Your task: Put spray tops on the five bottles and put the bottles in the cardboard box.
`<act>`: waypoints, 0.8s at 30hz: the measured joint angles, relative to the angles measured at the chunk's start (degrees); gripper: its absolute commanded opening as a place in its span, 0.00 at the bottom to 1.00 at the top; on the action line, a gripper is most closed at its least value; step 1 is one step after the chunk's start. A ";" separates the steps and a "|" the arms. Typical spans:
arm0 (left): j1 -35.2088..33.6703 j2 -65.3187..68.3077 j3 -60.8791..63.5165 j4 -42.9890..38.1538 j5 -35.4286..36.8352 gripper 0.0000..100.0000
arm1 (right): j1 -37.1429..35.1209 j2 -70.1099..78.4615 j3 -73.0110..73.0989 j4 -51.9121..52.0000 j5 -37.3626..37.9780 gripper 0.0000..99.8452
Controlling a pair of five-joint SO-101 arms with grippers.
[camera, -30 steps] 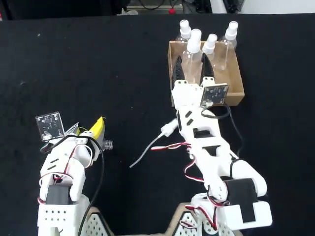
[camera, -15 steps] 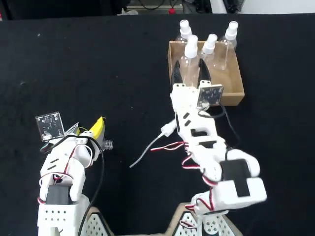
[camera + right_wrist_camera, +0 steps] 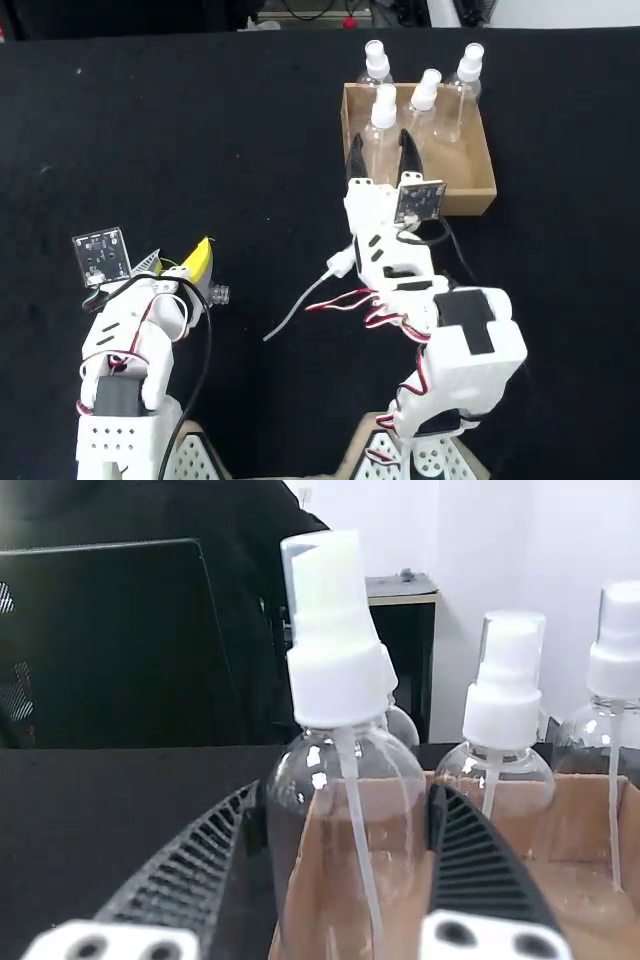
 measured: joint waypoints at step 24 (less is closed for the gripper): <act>0.00 0.00 0.00 -0.44 0.00 0.25 | 0.00 5.71 -0.70 -7.38 0.00 0.20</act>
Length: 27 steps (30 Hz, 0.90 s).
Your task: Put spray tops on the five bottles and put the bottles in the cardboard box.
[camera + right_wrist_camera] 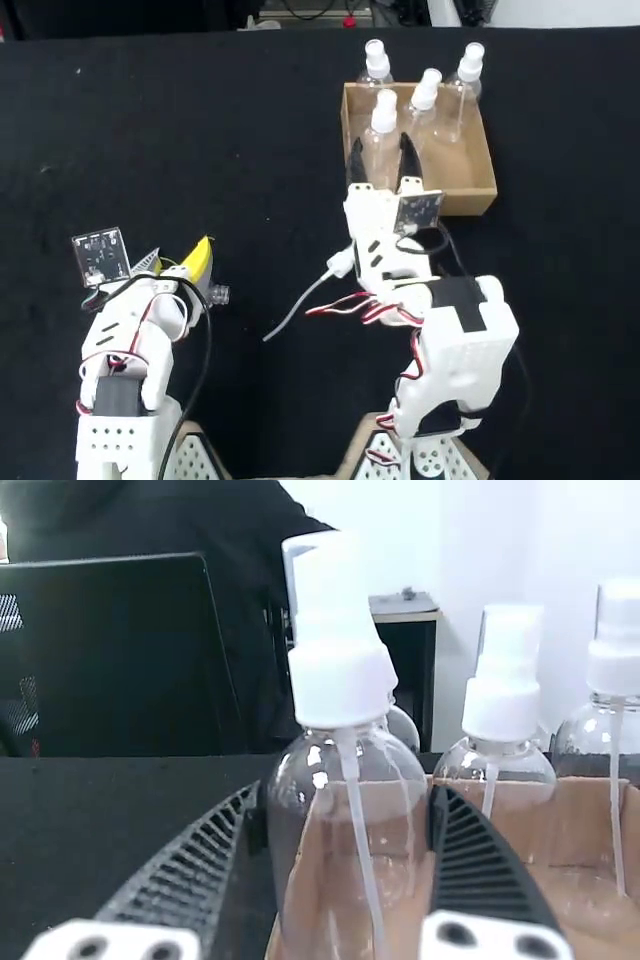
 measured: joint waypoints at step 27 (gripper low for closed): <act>0.00 0.00 0.00 0.00 0.00 0.25 | 0.00 0.00 -0.70 7.56 0.00 0.21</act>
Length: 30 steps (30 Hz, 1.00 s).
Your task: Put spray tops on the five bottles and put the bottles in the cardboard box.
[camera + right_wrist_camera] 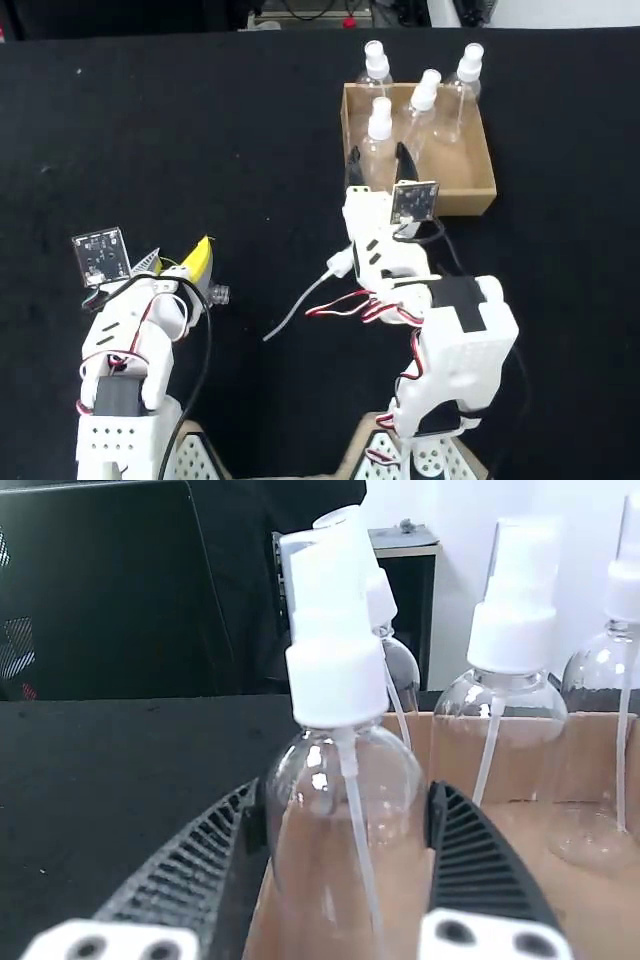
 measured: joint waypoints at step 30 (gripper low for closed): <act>0.00 0.00 0.00 0.00 0.00 0.25 | -0.09 0.00 0.00 0.00 0.00 0.35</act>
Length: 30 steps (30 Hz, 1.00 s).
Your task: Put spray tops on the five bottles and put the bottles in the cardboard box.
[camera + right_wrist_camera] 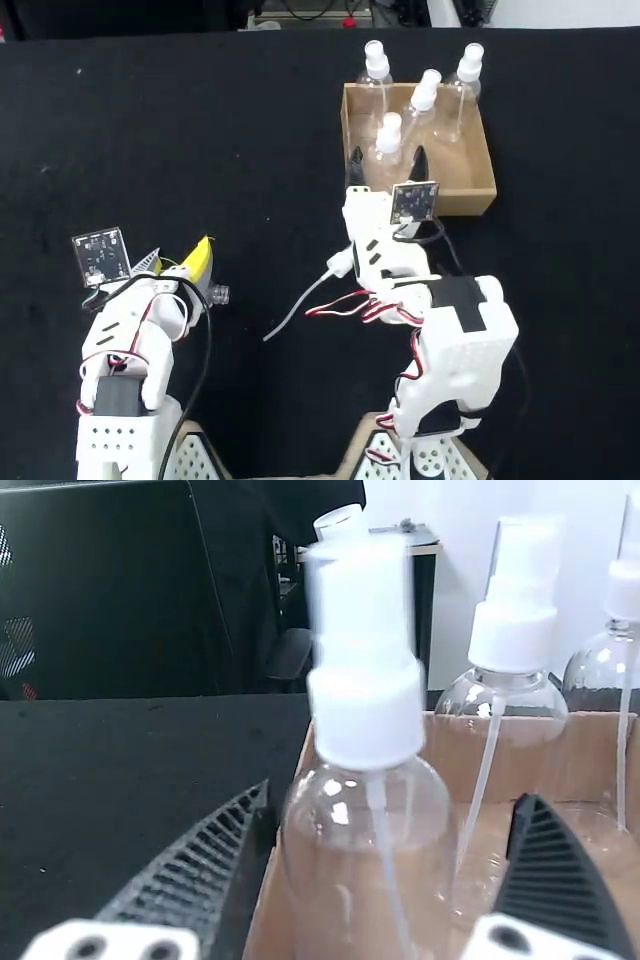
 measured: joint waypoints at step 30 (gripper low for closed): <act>0.00 0.00 0.09 0.00 0.00 0.25 | 0.00 0.00 1.49 -3.60 0.00 0.40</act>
